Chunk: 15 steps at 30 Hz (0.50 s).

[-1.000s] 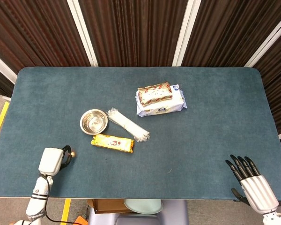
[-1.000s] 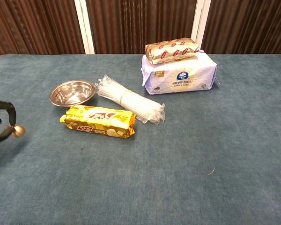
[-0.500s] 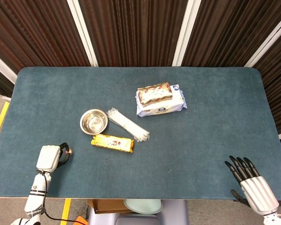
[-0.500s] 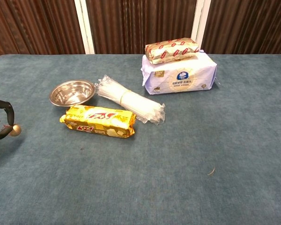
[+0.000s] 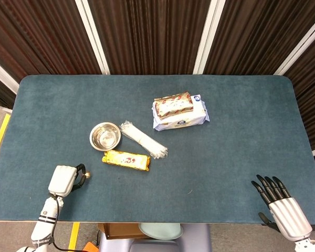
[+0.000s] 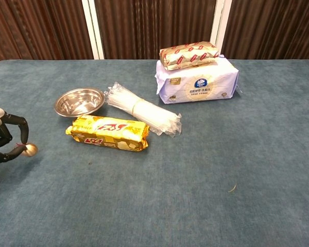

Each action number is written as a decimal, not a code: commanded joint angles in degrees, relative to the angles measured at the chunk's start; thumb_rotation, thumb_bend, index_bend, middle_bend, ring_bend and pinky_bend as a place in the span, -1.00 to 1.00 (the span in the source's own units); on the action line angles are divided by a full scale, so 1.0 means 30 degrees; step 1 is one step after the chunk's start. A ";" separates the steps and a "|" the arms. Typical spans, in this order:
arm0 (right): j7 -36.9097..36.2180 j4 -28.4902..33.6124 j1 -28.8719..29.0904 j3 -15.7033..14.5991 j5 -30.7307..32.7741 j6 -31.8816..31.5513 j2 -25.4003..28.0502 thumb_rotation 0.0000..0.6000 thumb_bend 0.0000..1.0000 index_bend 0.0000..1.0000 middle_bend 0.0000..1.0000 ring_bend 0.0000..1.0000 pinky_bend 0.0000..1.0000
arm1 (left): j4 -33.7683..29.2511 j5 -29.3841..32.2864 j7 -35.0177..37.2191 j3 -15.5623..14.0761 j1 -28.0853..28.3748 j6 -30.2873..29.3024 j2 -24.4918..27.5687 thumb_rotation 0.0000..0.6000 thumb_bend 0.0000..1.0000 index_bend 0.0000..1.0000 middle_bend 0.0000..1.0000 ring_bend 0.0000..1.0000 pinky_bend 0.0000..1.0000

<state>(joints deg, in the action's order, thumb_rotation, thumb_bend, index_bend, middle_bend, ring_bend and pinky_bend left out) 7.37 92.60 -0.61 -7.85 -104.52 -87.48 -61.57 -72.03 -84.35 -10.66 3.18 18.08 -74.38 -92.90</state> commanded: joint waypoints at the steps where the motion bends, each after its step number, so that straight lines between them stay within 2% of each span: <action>1: 0.0038 0.0013 0.0005 0.0006 0.0022 0.0020 -0.0010 1.00 -0.29 -1.00 -1.00 -1.00 -1.00 | 0.0137 -0.0011 -0.0116 -0.0128 0.0048 0.0132 -0.0139 1.00 -0.17 0.46 1.00 1.00 1.00; 7: 0.0047 0.0010 -0.0001 -0.0003 0.0016 0.0007 -0.0013 1.00 -0.29 -1.00 -1.00 -1.00 -1.00 | 0.0630 -0.0153 -0.0490 -0.0313 0.0177 0.0278 -0.0424 1.00 -0.17 0.40 1.00 1.00 1.00; 15: -0.0053 0.0008 -0.0028 0.0012 0.0000 -0.0118 -0.0018 1.00 -0.29 -1.00 -1.00 -1.00 -1.00 | 0.0444 0.0170 -0.0703 -0.0497 0.0229 0.0886 -0.0265 1.00 -0.17 -0.21 1.00 0.99 1.00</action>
<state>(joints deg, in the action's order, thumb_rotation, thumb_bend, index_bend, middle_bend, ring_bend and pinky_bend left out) 7.22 92.63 -0.69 -7.81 -104.50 -87.84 -61.63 -70.65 -83.90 -12.72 1.73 18.74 -71.79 -93.75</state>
